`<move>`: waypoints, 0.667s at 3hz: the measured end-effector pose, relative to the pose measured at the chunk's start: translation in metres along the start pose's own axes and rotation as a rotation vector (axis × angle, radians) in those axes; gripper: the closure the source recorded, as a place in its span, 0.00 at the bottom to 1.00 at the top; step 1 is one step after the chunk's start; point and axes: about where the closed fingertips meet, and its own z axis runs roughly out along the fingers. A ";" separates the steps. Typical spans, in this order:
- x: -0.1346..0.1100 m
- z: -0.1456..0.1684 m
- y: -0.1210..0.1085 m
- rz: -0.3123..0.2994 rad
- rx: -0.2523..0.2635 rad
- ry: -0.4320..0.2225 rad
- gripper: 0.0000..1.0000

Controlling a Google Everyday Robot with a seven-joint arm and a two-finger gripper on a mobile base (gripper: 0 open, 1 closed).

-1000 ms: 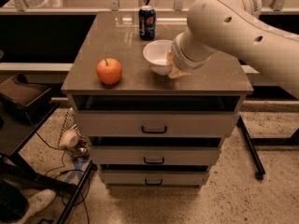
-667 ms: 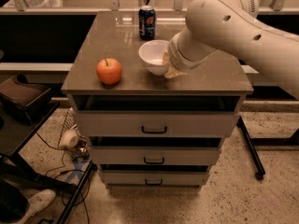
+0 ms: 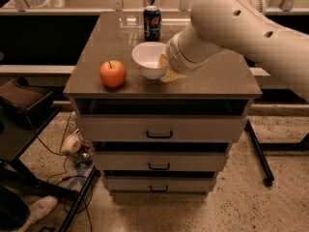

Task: Move white bowl near apple

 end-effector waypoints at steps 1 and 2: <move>-0.006 0.011 0.002 -0.011 -0.030 -0.001 1.00; -0.004 0.029 0.005 -0.007 -0.073 0.033 1.00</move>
Offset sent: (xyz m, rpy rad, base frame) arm 0.0192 0.0143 -0.0440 -0.1276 0.0626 -0.0463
